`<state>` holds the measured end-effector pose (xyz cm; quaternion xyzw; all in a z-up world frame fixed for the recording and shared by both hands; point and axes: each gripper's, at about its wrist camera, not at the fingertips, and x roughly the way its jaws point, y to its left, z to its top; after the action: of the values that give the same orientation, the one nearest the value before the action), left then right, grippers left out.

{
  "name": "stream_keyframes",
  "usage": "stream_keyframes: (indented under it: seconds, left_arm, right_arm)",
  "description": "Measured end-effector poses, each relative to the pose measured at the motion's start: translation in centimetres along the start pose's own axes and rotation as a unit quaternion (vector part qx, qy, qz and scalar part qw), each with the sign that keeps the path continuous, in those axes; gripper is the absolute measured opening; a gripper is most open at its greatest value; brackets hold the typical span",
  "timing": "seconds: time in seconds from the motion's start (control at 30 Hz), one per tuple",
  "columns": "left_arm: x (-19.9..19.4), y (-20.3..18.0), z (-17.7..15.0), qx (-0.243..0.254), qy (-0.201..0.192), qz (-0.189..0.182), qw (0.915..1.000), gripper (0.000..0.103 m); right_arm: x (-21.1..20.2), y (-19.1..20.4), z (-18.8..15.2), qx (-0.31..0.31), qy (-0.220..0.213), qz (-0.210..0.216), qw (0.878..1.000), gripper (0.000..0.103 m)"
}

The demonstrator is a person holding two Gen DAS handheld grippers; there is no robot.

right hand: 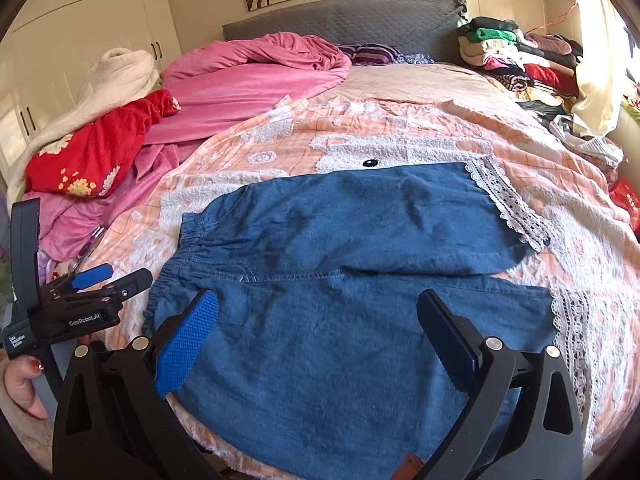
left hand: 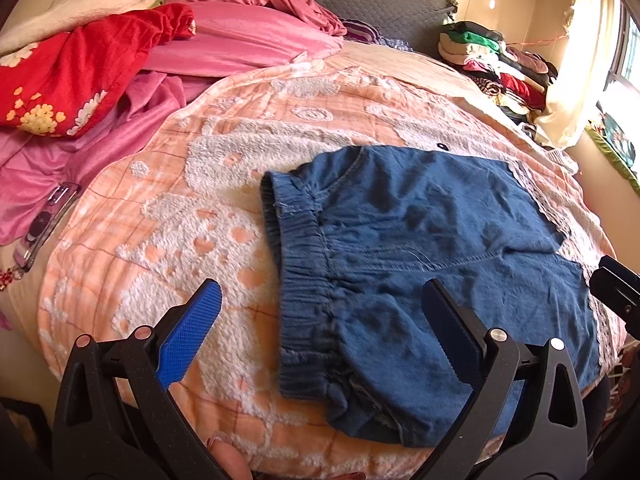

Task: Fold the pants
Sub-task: 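Move the left gripper to the elastic waistband of the denim pants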

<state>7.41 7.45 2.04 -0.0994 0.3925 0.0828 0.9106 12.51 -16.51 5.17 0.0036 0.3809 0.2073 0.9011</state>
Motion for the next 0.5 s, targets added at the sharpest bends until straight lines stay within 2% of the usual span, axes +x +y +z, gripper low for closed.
stream_keyframes:
  seconds: [0.23, 0.33, 0.5]
  left_arm:
    - [1.8, 2.2, 1.7, -0.014, 0.003, 0.016, 0.9998, 0.094]
    - [2.6, 3.3, 2.5, -0.029, 0.005, 0.008, 0.9995, 0.094]
    - [4.4, 4.5, 3.9, -0.038, 0.012, 0.014, 0.9991, 0.094]
  right_arm:
    - [2.4, -0.3, 1.7, -0.020, 0.013, -0.009, 1.000, 0.099]
    - [3.5, -0.3, 2.8, -0.032, 0.014, -0.008, 0.999, 0.099]
    - [5.3, -0.1, 4.7, -0.046, 0.010, 0.022, 0.999, 0.099]
